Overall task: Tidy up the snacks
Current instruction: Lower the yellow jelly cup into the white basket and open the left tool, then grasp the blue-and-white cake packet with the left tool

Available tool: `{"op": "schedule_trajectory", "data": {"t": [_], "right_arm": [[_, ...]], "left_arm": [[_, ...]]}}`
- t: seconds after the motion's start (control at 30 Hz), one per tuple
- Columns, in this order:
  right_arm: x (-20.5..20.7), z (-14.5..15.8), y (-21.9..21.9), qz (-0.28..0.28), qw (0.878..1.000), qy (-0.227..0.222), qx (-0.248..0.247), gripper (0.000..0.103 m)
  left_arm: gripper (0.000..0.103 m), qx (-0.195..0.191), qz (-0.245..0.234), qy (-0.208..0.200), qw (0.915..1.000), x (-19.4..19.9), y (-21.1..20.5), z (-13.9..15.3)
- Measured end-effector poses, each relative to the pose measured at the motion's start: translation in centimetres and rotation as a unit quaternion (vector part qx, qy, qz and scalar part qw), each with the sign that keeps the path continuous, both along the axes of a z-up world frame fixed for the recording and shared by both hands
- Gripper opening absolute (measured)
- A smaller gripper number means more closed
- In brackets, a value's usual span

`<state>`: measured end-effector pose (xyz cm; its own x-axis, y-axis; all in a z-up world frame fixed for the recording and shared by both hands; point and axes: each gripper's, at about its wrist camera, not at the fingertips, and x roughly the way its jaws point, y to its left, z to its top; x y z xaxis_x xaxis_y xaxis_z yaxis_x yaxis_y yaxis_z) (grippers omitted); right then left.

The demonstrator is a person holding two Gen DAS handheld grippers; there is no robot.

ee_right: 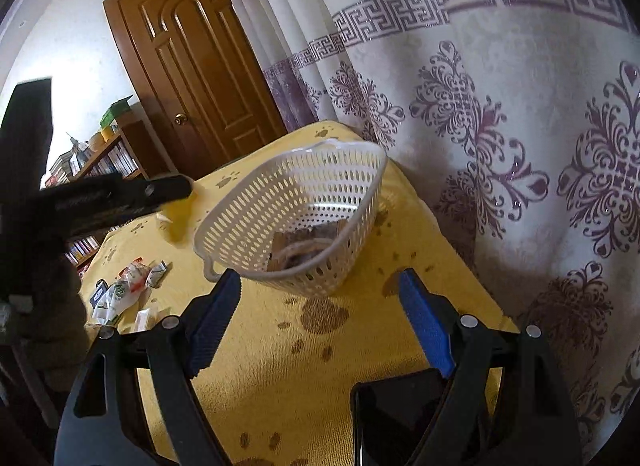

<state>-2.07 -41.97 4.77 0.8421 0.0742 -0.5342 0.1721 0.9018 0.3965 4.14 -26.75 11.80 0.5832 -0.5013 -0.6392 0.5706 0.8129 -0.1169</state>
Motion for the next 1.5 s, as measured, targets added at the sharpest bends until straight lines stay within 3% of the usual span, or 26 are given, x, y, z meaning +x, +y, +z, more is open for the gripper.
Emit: {"op": "schedule_trajectory", "data": {"t": [0.1,0.17,0.33,0.47,0.73,1.0,1.43,1.5], "right_arm": [[0.0,-0.1,0.2,0.003,1.000,0.002,-0.001,0.083],[-0.1,0.0,0.3,0.004,1.000,0.000,-0.005,0.083],[-0.1,-0.1,0.3,0.005,1.000,0.001,-0.004,0.083],[-0.1,-0.1,0.3,0.002,1.000,0.003,-0.003,0.083],[-0.3,-0.2,0.6,0.000,1.000,0.009,-0.002,0.083],[-0.4,-0.4,1.7,0.008,1.000,0.019,-0.002,0.084],[-0.4,0.0,5.2,0.039,0.999,0.028,-0.008,0.084],[-0.5,0.0,5.7,0.044,0.999,0.028,-0.009,0.090]], "left_arm": [[0.049,-0.003,-0.010,-0.001,0.9999,0.3,-0.9,-0.2],[0.065,-0.003,-0.003,0.001,1.0000,0.5,-0.9,-0.4],[0.068,-0.002,0.014,0.012,0.9998,0.9,0.0,-1.2],[0.088,0.012,0.043,-0.002,0.9990,0.4,0.8,-1.3],[0.095,0.037,0.086,-0.033,0.9951,-0.6,2.4,-1.1],[0.095,0.048,0.103,-0.059,0.9918,-2.2,4.2,-0.7],[0.095,0.038,0.154,-0.055,0.9857,-3.8,9.8,-0.5],[0.095,0.036,0.164,-0.053,0.9844,-3.9,10.8,-0.5]]}}
